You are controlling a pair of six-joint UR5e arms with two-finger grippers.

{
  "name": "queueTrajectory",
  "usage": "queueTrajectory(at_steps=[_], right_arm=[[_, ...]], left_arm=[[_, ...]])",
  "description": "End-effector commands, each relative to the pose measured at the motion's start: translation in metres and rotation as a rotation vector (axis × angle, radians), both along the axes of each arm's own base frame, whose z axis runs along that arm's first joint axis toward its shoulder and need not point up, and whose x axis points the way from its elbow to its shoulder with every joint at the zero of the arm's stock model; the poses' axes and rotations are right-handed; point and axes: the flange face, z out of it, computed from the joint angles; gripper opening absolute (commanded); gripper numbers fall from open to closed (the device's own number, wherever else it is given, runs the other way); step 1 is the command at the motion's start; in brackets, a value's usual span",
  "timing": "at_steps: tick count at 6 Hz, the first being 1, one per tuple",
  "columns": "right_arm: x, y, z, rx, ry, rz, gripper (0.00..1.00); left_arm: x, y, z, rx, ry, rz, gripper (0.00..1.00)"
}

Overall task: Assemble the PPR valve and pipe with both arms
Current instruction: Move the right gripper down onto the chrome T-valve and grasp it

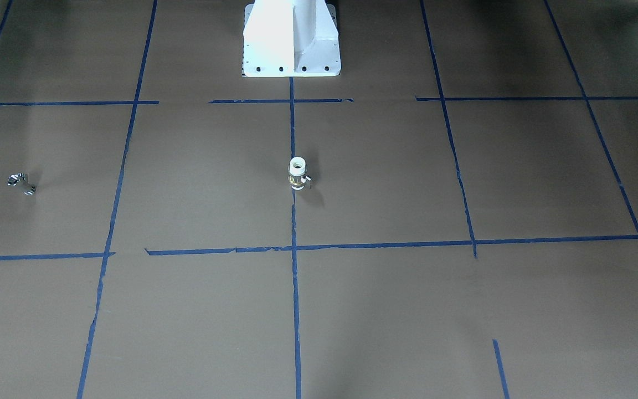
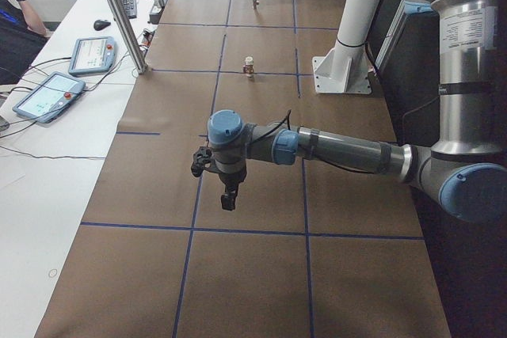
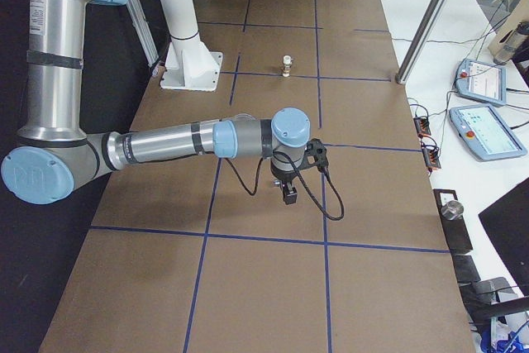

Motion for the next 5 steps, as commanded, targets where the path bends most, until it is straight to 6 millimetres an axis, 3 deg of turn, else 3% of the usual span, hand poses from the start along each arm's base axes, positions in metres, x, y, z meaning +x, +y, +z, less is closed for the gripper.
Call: queueTrajectory(at_steps=[1, 2, 4, 5], right_arm=[[-0.115, 0.008, -0.052, 0.012, -0.011, -0.039, 1.0], [-0.146, 0.011, -0.036, -0.023, 0.048, -0.003, 1.0], [-0.159, 0.005, 0.035, 0.112, 0.081, -0.013, 1.0], [-0.161, 0.002, 0.053, 0.104, 0.091, -0.012, 1.0]], left_arm=[[-0.011, 0.008, 0.013, -0.022, 0.02, -0.019, 1.0], [-0.01, 0.008, 0.013, -0.024, 0.023, -0.02, 1.0], [-0.01, 0.008, 0.013, -0.024, 0.023, -0.019, 1.0], [-0.01, 0.008, 0.013, -0.026, 0.023, -0.022, 1.0]])
